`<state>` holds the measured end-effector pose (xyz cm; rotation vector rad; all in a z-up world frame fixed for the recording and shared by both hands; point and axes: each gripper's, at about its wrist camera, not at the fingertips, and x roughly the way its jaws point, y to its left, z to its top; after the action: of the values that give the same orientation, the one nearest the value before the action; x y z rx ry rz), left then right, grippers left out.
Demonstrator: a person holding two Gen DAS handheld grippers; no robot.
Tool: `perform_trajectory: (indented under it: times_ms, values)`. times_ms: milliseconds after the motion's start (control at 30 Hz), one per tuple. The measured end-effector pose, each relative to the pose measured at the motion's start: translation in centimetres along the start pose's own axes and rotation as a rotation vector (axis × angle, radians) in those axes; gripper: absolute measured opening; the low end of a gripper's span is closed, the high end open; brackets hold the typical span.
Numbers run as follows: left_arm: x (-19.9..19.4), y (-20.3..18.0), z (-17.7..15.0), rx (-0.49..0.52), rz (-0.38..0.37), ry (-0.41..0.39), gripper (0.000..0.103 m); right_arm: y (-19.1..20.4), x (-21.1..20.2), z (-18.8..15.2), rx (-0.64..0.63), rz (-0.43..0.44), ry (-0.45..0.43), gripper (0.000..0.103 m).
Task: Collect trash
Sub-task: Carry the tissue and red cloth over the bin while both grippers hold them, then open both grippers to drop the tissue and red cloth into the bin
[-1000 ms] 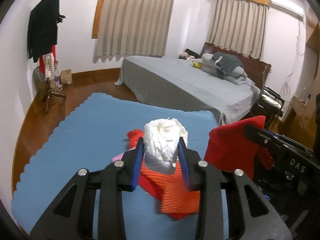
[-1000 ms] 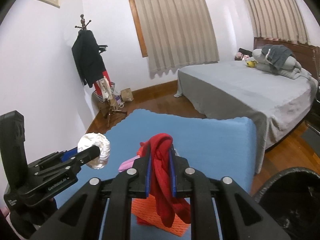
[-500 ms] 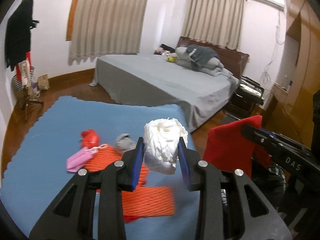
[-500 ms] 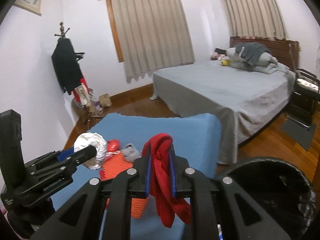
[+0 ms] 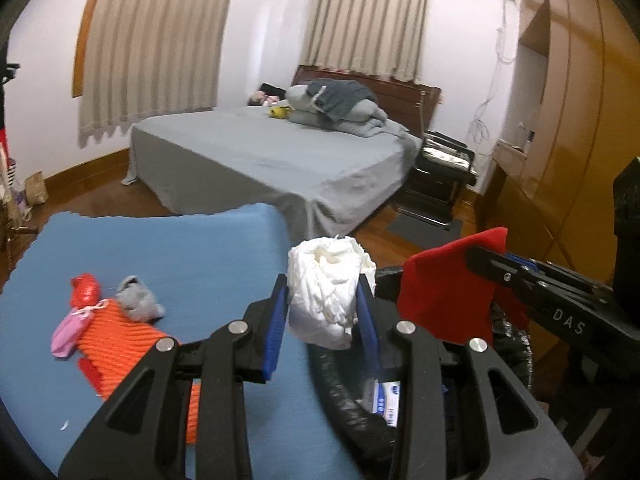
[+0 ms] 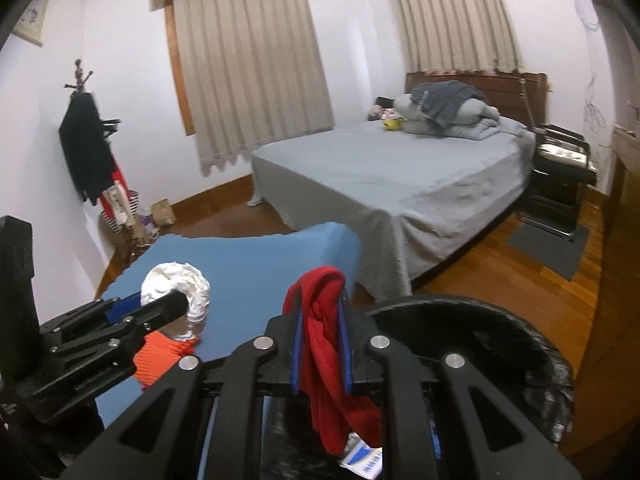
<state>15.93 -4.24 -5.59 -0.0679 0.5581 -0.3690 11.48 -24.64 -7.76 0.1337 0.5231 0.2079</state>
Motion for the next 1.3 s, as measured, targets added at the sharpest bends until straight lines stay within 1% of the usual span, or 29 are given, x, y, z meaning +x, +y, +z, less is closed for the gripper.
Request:
perform_trajectory:
  times_ms: [300, 433, 767, 867, 900, 933, 1000, 1067, 1100, 1133, 1200, 1233, 1267, 1300]
  values:
    - [3.2, -4.8, -0.5, 0.05, -0.074, 0.034, 0.032, -4.8, -0.9, -1.6, 0.04, -0.091, 0.025, 0.015]
    - [4.6, -6.3, -1.1, 0.063, -0.095, 0.058, 0.032, -6.0, -0.9, -2.4, 0.052, -0.116, 0.045, 0.015]
    - [6.8, -8.1, -1.4, 0.064, -0.121, 0.085, 0.033, -8.5, -0.4, -3.3, 0.068, -0.145, 0.078, 0.015]
    - [7.3, -7.6, -1.6, 0.058, -0.132, 0.1, 0.04, -9.2, -0.2, -3.6, 0.074, -0.148, 0.088, 0.023]
    - [7.5, -7.5, -1.6, 0.055, -0.136, 0.104, 0.042, -9.3, -0.1, -3.6, 0.075, -0.151, 0.09, 0.024]
    - [7.6, -7.6, -1.5, 0.053, -0.141, 0.109, 0.046, -9.3, -0.2, -3.8, 0.075, -0.153, 0.094, 0.025]
    - [7.7, -7.3, -1.8, 0.05, -0.143, 0.113, 0.055, -9.5, -0.2, -4.0, 0.082, -0.158, 0.099, 0.03]
    - [7.8, -7.1, -1.8, 0.048, -0.141, 0.115, 0.056, -9.7, -0.3, -4.2, 0.088, -0.162, 0.101, 0.031]
    - [7.7, -7.1, -1.9, 0.048, -0.139, 0.115, 0.059, -9.9, -0.3, -4.2, 0.089, -0.164, 0.101, 0.033]
    - [7.7, -7.0, -1.9, 0.047, -0.136, 0.114, 0.063, -10.0, -0.4, -4.3, 0.093, -0.166, 0.099, 0.036]
    - [7.4, -6.6, -1.8, 0.044, -0.128, 0.106, 0.065, -10.0, -0.6, -4.4, 0.096, -0.173, 0.092, 0.046]
    - [7.3, -6.5, -1.7, 0.044, -0.123, 0.103, 0.067, -10.0, -0.6, -4.4, 0.096, -0.175, 0.09, 0.048]
    - [7.1, -6.3, -1.7, 0.044, -0.114, 0.097, 0.068, -10.0, -0.7, -4.3, 0.096, -0.178, 0.088, 0.055]
    - [6.8, -5.9, -1.5, 0.045, -0.104, 0.09, 0.071, -9.8, -0.8, -4.3, 0.097, -0.182, 0.085, 0.064]
